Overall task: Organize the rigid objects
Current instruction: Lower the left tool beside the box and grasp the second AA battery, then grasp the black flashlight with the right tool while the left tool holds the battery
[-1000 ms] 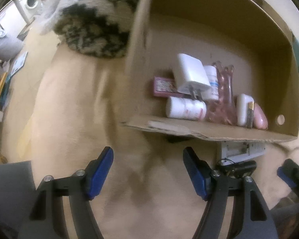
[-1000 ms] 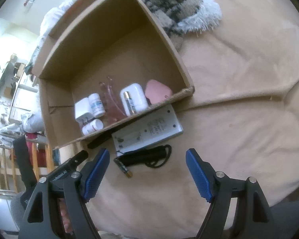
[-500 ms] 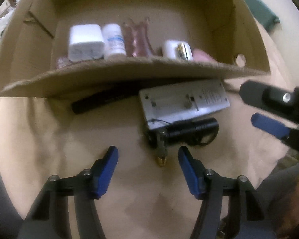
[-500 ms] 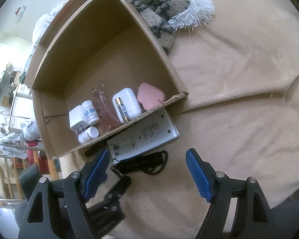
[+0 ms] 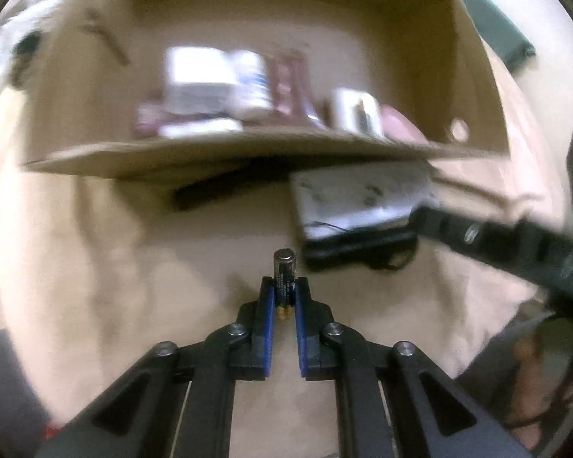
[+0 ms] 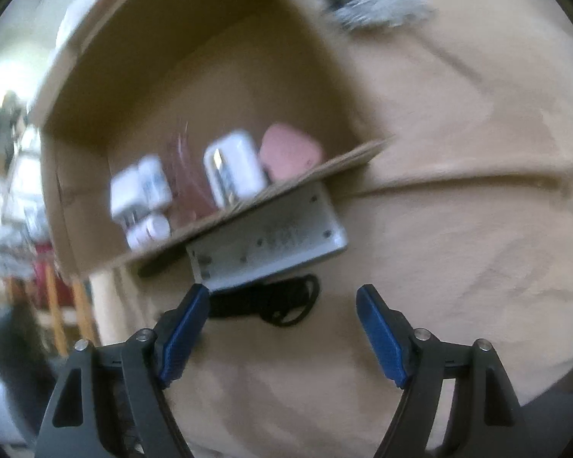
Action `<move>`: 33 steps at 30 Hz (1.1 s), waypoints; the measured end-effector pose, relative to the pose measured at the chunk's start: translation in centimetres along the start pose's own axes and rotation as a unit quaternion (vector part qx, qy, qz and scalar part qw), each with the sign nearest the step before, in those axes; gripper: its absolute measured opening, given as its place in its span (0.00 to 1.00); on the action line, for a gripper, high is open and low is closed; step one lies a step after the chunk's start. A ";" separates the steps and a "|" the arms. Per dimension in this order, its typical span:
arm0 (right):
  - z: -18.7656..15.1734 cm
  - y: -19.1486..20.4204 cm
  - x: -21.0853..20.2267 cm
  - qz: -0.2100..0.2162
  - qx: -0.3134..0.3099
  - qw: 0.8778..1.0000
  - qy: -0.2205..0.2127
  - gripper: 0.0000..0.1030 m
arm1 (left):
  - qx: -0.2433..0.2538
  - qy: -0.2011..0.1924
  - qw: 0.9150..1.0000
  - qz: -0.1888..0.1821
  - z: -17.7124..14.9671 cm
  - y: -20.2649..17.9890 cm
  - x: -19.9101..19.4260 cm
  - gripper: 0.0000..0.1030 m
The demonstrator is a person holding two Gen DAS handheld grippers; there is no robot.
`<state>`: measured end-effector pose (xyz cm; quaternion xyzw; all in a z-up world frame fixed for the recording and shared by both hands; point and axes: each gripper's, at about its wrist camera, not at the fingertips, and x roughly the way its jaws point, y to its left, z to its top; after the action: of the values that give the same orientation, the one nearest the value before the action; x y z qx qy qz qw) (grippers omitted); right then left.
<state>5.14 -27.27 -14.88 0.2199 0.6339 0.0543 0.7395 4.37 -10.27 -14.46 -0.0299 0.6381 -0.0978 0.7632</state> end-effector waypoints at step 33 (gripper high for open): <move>-4.8 6.8 -0.6 -0.026 -0.130 0.991 -0.009 0.90 | -0.057 -0.042 0.996 0.060 -2.4 6.7 -5.8 0.09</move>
<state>1.75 -20.17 -12.14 0.1060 0.6202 0.1146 0.7687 1.77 -2.48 -10.44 -0.0394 0.6109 -0.0143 0.7906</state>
